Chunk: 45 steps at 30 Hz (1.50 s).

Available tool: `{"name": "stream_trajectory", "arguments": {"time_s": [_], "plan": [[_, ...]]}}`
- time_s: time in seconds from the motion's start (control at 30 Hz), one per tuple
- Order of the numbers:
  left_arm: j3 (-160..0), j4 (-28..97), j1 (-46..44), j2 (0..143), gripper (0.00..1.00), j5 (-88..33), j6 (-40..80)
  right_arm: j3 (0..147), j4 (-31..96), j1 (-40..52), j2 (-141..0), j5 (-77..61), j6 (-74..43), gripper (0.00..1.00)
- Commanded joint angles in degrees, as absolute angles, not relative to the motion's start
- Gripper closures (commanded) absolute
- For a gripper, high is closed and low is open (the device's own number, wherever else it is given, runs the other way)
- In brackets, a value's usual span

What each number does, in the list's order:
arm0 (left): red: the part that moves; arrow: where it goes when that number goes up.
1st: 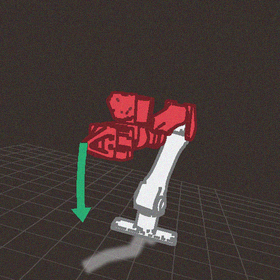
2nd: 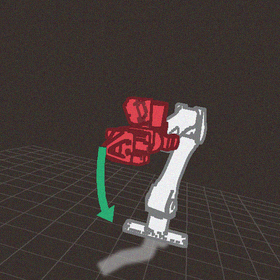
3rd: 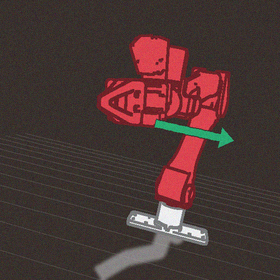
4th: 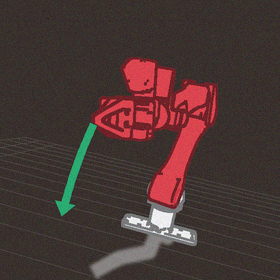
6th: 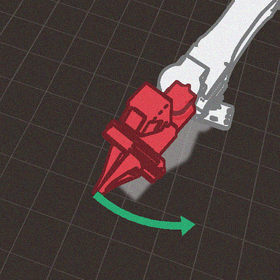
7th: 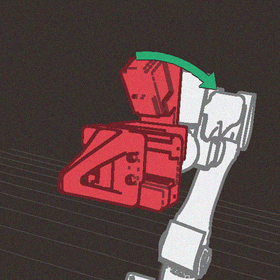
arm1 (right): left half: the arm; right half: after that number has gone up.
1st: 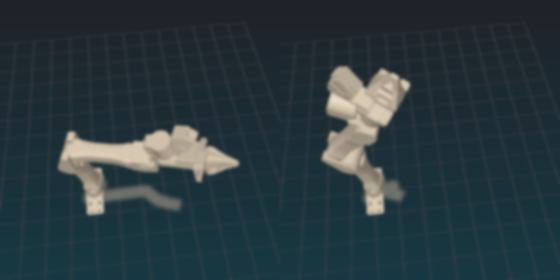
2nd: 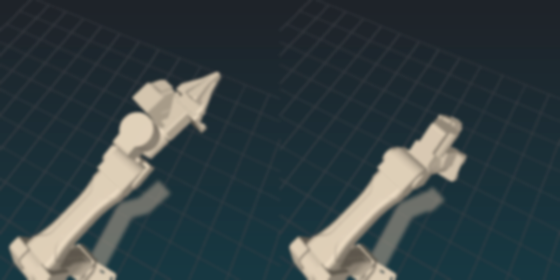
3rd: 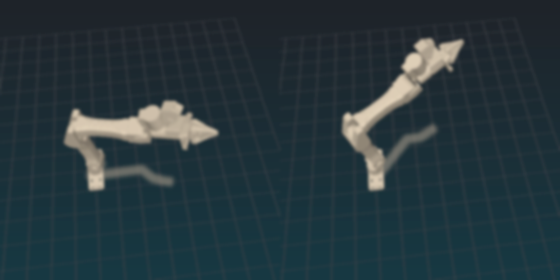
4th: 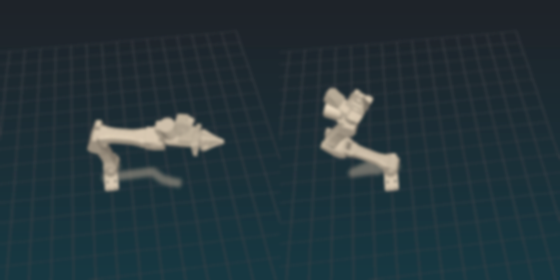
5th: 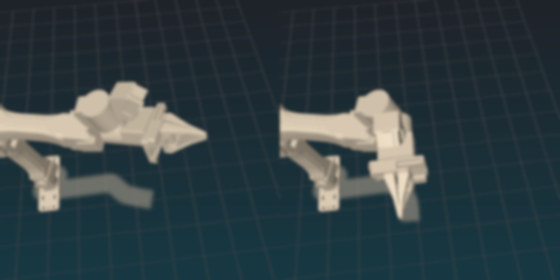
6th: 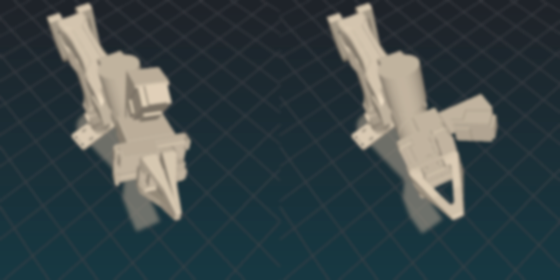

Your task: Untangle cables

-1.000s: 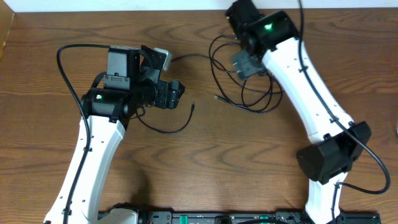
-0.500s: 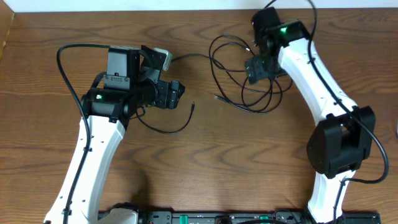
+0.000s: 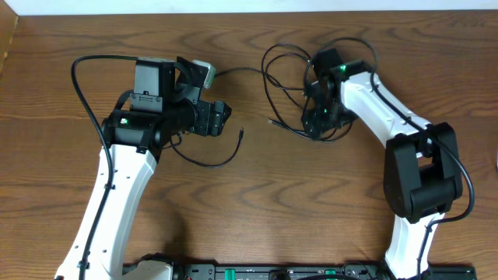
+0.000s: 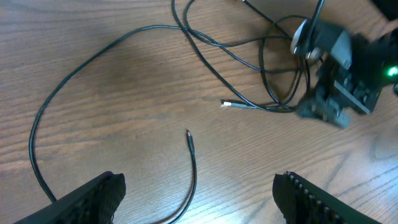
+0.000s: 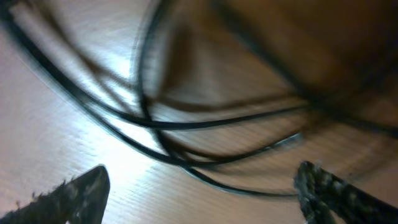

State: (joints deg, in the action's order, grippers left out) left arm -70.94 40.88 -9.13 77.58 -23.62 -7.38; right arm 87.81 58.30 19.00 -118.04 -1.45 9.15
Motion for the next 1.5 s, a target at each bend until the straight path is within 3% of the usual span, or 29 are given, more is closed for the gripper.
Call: {"name": "stream_trajectory", "arguments": {"time_s": [0.0,0.23,0.4,0.6,0.7,0.77,0.87,0.9,0.93,0.97,1.2,1.47], "plan": [[-71.31,40.91,-9.26,77.47,0.19,-23.49,-7.29,85.56,57.65,20.91,-117.89,-11.99,20.25,0.04],[-71.31,40.93,-9.26,77.47,0.19,-23.49,-7.27,84.55,57.56,24.43,-117.89,-15.18,30.83,0.03],[-71.31,41.10,-9.26,77.47,0.19,-23.49,-7.29,83.09,55.92,26.30,-117.89,-15.11,31.88,0.05],[-71.31,41.32,-9.26,77.47,0.19,-23.49,-7.29,79.20,50.81,26.33,-117.89,-14.92,31.86,0.18],[-71.31,41.43,-9.26,77.47,0.19,-23.49,-7.29,77.76,49.58,26.35,-117.89,-14.94,31.83,0.30],[-71.31,41.36,-9.26,77.47,0.19,-23.49,-7.29,77.52,49.50,26.30,-117.89,-14.94,31.81,0.47],[-71.31,41.36,-9.26,77.47,0.19,-23.49,-7.27,77.52,49.56,26.35,-117.89,-14.96,31.79,0.58],[-71.31,41.36,-9.26,77.47,0.19,-23.49,-7.27,77.52,49.54,26.41,-117.89,-14.98,31.77,0.73],[-71.31,41.34,-9.26,77.47,0.19,-23.49,-7.27,77.54,49.52,26.41,-117.89,-14.96,31.68,0.96],[-71.31,41.34,-9.26,77.47,0.19,-23.49,-7.27,77.58,49.52,26.41,-117.89,-14.96,30.50,0.99],[-71.31,41.34,-9.26,77.47,0.19,-23.49,-7.29,86.94,55.68,25.78,-116.86,-7.62,12.97,0.99],[-71.31,41.34,-9.26,77.47,0.19,-23.49,-7.27,128.22,76.23,25.12,-115.13,-5.85,11.16,0.99]]}}
